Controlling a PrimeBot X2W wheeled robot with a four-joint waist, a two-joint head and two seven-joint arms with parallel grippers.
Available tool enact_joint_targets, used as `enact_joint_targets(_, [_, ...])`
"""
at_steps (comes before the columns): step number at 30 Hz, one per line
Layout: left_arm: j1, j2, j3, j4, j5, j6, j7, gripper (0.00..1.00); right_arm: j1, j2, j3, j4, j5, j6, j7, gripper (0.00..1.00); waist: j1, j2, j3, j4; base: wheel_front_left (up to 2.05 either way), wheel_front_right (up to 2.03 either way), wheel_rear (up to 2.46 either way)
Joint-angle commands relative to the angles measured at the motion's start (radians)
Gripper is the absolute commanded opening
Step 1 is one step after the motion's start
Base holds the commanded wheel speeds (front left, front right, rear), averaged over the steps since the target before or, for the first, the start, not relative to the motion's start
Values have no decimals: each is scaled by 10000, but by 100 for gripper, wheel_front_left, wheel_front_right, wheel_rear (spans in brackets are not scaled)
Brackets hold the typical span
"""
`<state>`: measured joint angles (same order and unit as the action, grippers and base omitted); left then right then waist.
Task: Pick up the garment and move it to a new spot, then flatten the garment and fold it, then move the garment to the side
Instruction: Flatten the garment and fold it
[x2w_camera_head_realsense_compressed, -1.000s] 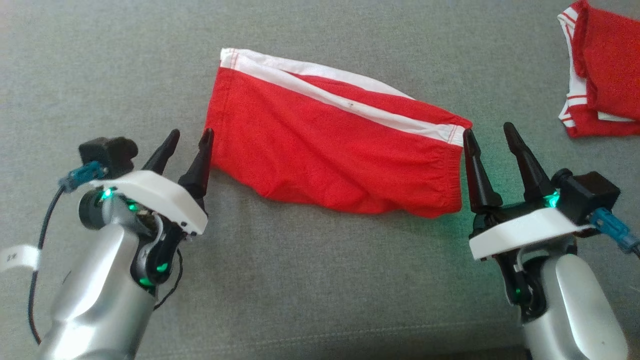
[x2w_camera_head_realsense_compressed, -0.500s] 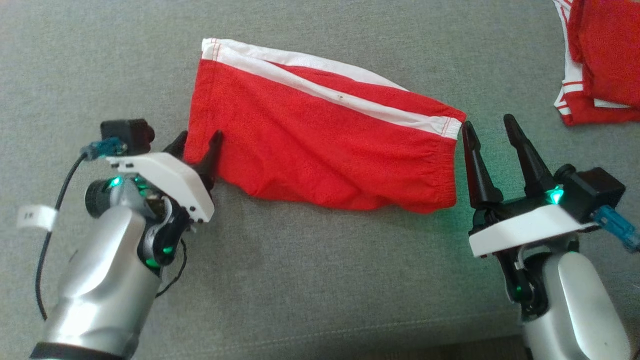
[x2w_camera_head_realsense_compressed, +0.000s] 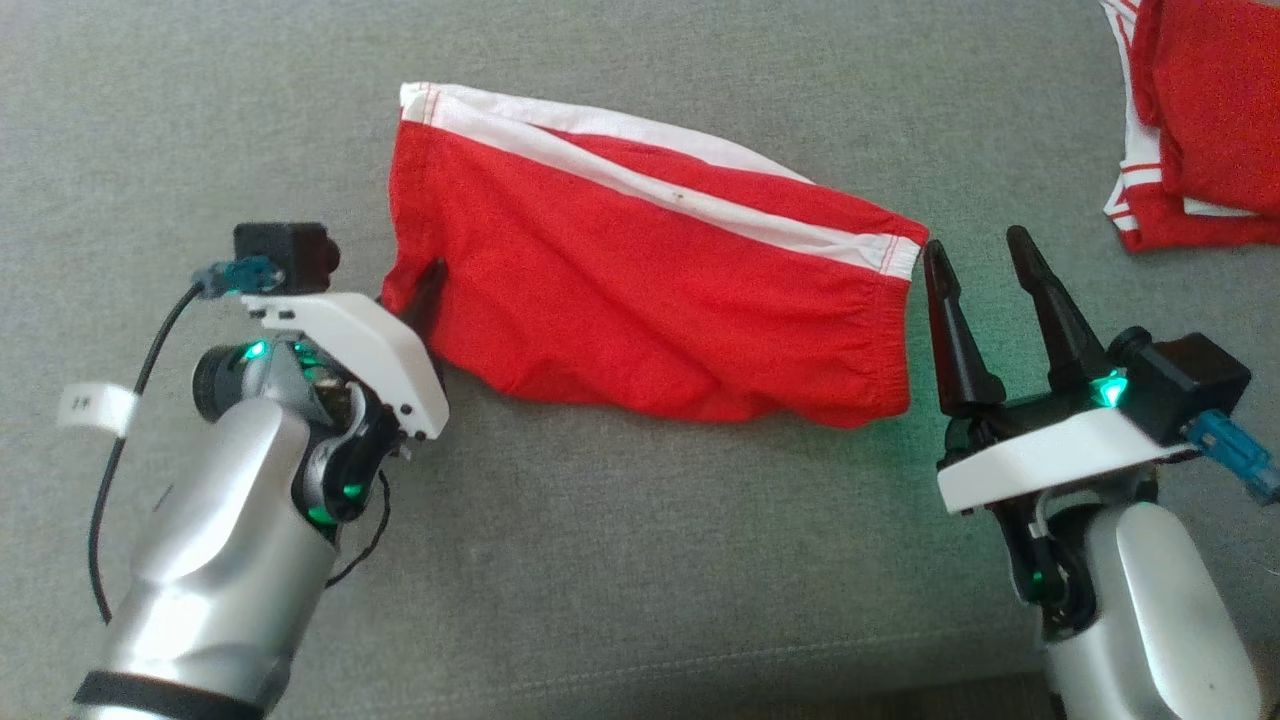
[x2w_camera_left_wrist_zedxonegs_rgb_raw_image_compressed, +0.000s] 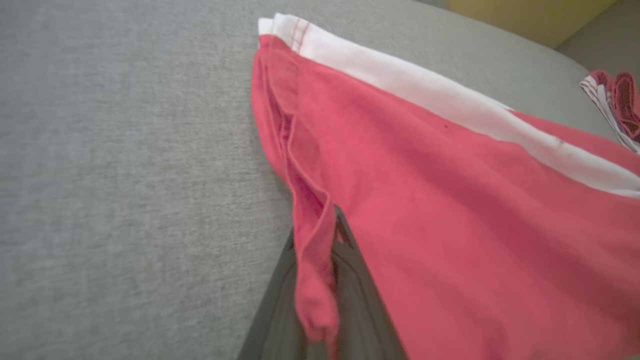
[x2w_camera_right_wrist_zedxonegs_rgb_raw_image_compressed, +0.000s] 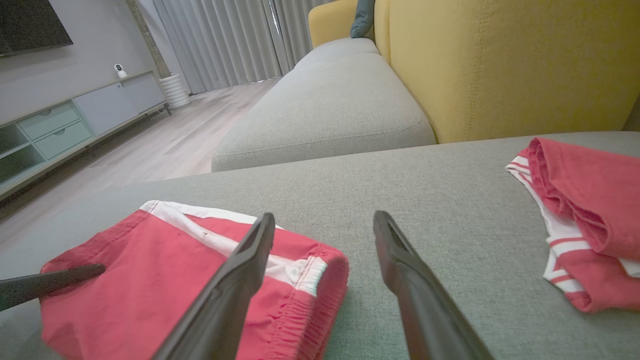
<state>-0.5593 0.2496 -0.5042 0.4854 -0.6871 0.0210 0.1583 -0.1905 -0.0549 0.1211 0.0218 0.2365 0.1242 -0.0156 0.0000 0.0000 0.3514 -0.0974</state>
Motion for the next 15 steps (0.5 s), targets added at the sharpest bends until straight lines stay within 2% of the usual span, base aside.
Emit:
enact_joint_targets(1, [-45,252,441,-362,-110,88,-212,0,-19,47,145,-280,-33,65,11,100,0,0,-77,69,0,0,0])
enact_joint_targets(10, [1512,293,889,-1636,-586,455,-901,0,225,47,-318,-333,-647,65,756,100,0,0,-461,523,0,0,0])
enact_joint_targets(15, [2598,189,1032,-2612,-825,834,-1156,0,376,-28,-507,-559,-935,65,1337,100,0,0,-625,756,0,0,0])
